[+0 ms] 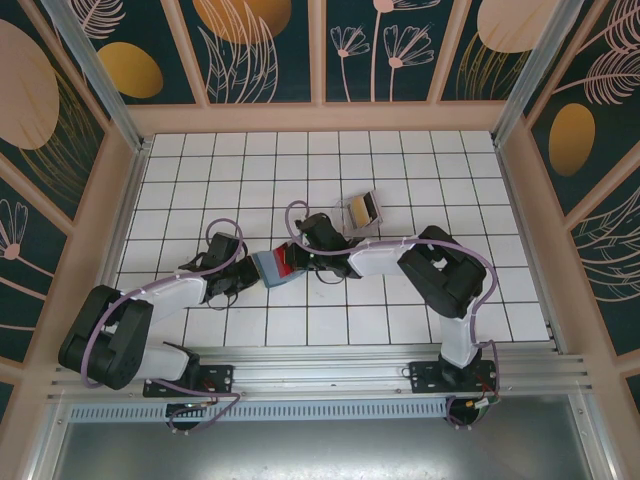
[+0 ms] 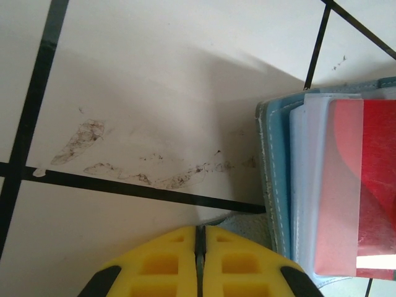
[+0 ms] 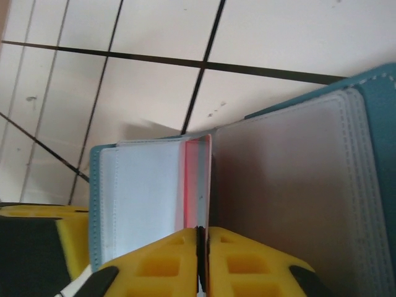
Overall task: Put the credit cards into the card holder
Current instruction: Insert the credit card into the card slot.
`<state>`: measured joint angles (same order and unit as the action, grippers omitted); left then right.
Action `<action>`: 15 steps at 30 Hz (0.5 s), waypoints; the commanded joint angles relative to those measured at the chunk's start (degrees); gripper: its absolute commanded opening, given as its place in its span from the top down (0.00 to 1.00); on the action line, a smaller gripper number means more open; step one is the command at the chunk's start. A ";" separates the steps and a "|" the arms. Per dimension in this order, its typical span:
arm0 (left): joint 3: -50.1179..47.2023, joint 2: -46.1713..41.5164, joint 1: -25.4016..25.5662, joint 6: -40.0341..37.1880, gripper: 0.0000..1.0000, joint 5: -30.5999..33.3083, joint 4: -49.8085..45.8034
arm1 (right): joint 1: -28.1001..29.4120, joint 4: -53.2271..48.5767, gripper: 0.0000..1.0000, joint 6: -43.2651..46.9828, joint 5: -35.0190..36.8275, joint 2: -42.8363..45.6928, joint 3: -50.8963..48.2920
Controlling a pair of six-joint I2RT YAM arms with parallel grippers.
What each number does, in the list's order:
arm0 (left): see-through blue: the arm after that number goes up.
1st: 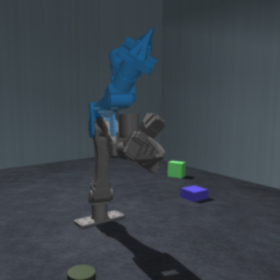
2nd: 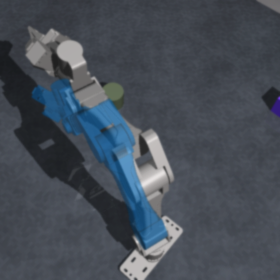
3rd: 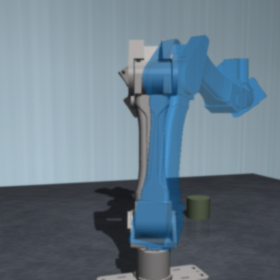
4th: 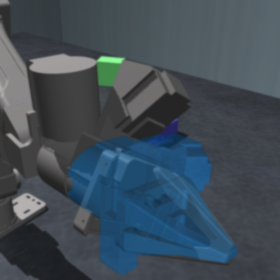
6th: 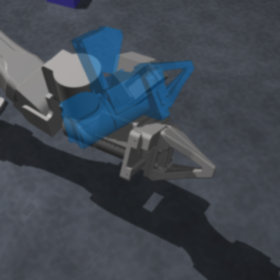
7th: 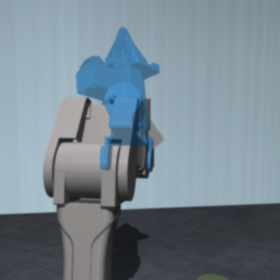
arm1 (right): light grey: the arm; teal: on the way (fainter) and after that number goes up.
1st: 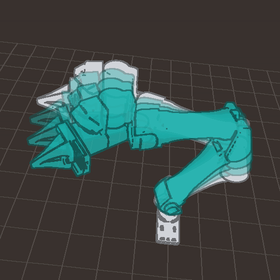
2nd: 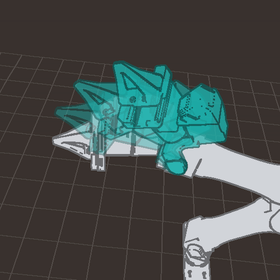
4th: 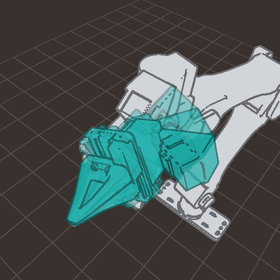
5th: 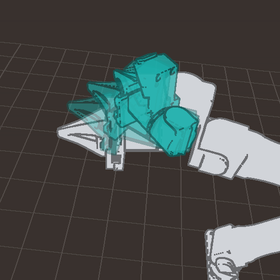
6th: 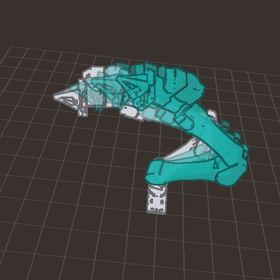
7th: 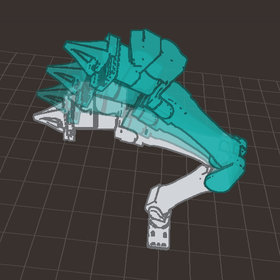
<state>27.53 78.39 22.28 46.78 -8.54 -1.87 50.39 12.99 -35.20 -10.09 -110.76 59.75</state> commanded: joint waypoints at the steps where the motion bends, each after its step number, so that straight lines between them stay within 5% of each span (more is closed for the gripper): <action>1: 0.42 0.29 0.31 -0.64 0.96 -0.61 -1.51 | 0.42 -7.68 0.82 3.02 4.48 1.86 0.04; 9: 2.52 0.52 0.30 -2.46 0.96 1.57 -4.78 | -2.71 -14.88 0.64 6.76 3.91 6.43 4.13; 15: 2.84 0.87 0.32 -2.58 0.96 1.27 -4.40 | -4.60 -17.78 0.85 8.60 2.18 6.15 5.94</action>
<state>29.06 78.50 22.28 45.43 -7.92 -4.60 46.09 -0.97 -28.67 -7.31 -105.14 63.79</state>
